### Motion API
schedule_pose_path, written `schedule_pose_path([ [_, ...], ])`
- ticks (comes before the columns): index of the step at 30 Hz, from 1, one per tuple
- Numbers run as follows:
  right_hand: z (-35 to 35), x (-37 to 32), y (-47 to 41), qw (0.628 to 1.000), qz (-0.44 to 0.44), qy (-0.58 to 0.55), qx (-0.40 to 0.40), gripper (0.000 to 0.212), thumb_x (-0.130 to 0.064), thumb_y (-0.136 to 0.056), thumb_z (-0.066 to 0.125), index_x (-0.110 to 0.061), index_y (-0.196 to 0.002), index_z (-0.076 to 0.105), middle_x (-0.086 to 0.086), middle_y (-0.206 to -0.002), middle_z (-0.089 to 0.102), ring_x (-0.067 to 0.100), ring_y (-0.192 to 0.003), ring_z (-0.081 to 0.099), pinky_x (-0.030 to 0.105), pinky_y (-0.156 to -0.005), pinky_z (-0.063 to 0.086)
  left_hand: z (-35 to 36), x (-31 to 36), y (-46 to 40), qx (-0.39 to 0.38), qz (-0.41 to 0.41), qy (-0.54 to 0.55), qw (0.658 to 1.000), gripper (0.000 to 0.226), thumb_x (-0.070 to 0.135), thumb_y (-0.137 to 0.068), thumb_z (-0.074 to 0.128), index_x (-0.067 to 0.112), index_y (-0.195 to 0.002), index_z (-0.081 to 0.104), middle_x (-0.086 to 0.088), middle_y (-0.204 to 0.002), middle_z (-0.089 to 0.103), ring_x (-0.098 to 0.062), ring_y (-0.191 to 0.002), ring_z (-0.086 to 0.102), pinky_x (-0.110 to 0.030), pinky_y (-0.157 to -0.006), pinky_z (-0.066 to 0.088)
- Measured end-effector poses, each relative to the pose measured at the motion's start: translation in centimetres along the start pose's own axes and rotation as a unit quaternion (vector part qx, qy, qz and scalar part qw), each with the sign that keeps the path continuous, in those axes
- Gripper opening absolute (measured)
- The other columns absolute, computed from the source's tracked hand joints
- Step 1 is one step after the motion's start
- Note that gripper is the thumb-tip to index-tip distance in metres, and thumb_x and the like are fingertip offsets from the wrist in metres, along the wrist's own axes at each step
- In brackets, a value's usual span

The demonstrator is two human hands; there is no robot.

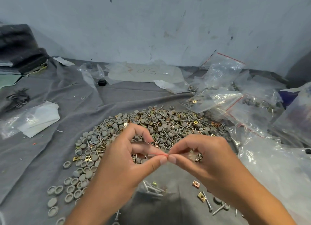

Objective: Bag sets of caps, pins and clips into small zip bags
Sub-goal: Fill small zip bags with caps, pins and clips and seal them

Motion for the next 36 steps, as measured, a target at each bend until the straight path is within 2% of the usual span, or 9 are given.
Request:
schedule_pose_path([
  [4, 0.3, -0.2, -1.0, 0.997, 0.018, 0.071, -0.018, 0.03, -0.069, -0.085, 0.045, -0.045, -0.083, 0.062, -0.032, -0.09, 0.062, -0.003, -0.082, 0.06, 0.017, -0.064, 0.043, -1.1, -0.1, -0.3, 0.068, -0.029, 0.047, 0.996, 0.055, 0.055, -0.052, 0.091, 0.038, -0.094, 0.06, 0.002, -0.082, 0.078, -0.025, -0.075, 0.076, -0.05, -0.072, 0.059],
  [7, 0.1, -1.1, -2.5, 0.995, -0.008, 0.092, -0.048, 0.019, -0.061, -0.089, 0.047, -0.046, -0.084, 0.058, -0.031, -0.088, 0.059, -0.002, -0.081, 0.057, 0.016, -0.061, 0.038, -1.7, -0.3, -0.5, 0.065, -0.031, 0.064, 0.995, 0.048, 0.05, -0.054, 0.092, 0.033, -0.089, 0.064, -0.001, -0.081, 0.078, -0.022, -0.066, 0.073, -0.023, -0.052, 0.053],
  [12, -1.6, -1.9, -7.7, 0.991, 0.018, 0.033, -0.131, 0.008, -0.043, -0.086, 0.064, -0.046, -0.078, 0.063, -0.037, -0.074, 0.063, -0.005, -0.05, 0.055, 0.008, -0.044, 0.04, -2.8, -0.2, -0.8, 0.157, -0.012, 0.059, 0.986, 0.036, 0.042, -0.07, 0.08, 0.041, -0.101, 0.062, 0.011, -0.098, 0.077, -0.008, -0.093, 0.074, -0.032, -0.078, 0.054],
  [18, -8.3, 5.1, -17.6, 0.988, 0.097, -0.031, 0.119, 0.012, -0.034, -0.09, 0.076, -0.031, -0.079, 0.073, -0.014, -0.063, 0.069, -0.005, -0.051, 0.051, 0.012, -0.047, 0.039, -5.2, -0.8, -1.0, 0.236, -0.024, 0.084, 0.968, 0.046, 0.043, -0.077, 0.073, 0.033, -0.117, 0.054, 0.014, -0.108, 0.075, -0.004, -0.104, 0.069, -0.033, -0.089, 0.049],
  [22, -10.1, 14.8, -18.0, 0.887, 0.327, -0.189, 0.266, 0.017, -0.017, -0.09, 0.072, -0.018, -0.075, 0.065, 0.003, -0.083, 0.068, 0.011, -0.06, 0.058, 0.021, -0.052, 0.046, -5.1, -0.8, -0.9, 0.231, -0.034, 0.057, 0.971, 0.043, 0.047, -0.078, 0.07, 0.036, -0.117, 0.054, 0.017, -0.108, 0.074, 0.0, -0.104, 0.068, -0.03, -0.089, 0.047],
  [24, -8.7, 19.0, -15.3, 0.836, 0.443, -0.246, 0.209, 0.009, -0.013, -0.094, 0.068, -0.008, -0.097, 0.061, 0.006, -0.105, 0.069, 0.011, -0.073, 0.063, 0.017, -0.055, 0.053, -5.1, -0.7, -0.9, 0.232, -0.034, 0.059, 0.97, 0.044, 0.047, -0.078, 0.069, 0.035, -0.117, 0.054, 0.016, -0.109, 0.074, -0.002, -0.105, 0.068, -0.032, -0.09, 0.048],
  [26, -7.5, 21.7, -12.1, 0.811, 0.498, -0.263, 0.159, 0.032, -0.011, -0.094, 0.069, 0.0, -0.121, 0.055, 0.009, -0.113, 0.071, 0.014, -0.084, 0.07, 0.019, -0.055, 0.056, -5.1, -0.6, -0.9, 0.235, -0.032, 0.064, 0.969, 0.046, 0.048, -0.076, 0.069, 0.035, -0.117, 0.054, 0.016, -0.109, 0.074, -0.004, -0.105, 0.068, -0.035, -0.092, 0.048],
  [32, -11.0, 18.3, -4.5, 0.922, 0.378, -0.025, 0.081, 0.031, -0.022, -0.095, 0.069, -0.013, -0.124, 0.063, 0.001, -0.099, 0.076, 0.012, -0.083, 0.071, 0.022, -0.063, 0.05, -5.0, -0.3, -0.9, 0.241, -0.033, 0.059, 0.968, 0.043, 0.048, -0.076, 0.066, 0.034, -0.114, 0.054, 0.017, -0.106, 0.074, -0.003, -0.102, 0.069, -0.036, -0.093, 0.049],
  [36, -11.1, 15.8, 6.8, 0.888, 0.384, 0.22, -0.123, 0.058, -0.064, -0.079, 0.067, -0.035, -0.128, 0.057, -0.016, -0.125, 0.063, 0.005, -0.107, 0.063, 0.028, -0.092, 0.051, -4.7, 0.1, -0.7, 0.234, -0.034, 0.049, 0.97, 0.048, 0.056, -0.073, 0.064, 0.036, -0.115, 0.053, 0.019, -0.105, 0.074, -0.002, -0.102, 0.069, -0.036, -0.094, 0.049],
])
Point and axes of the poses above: each hand's wrist, its own y-axis away from the middle knuckle, its own z-axis out of the palm, x = y × z, the point moved 5 cm from there along -y, towards the middle knuckle
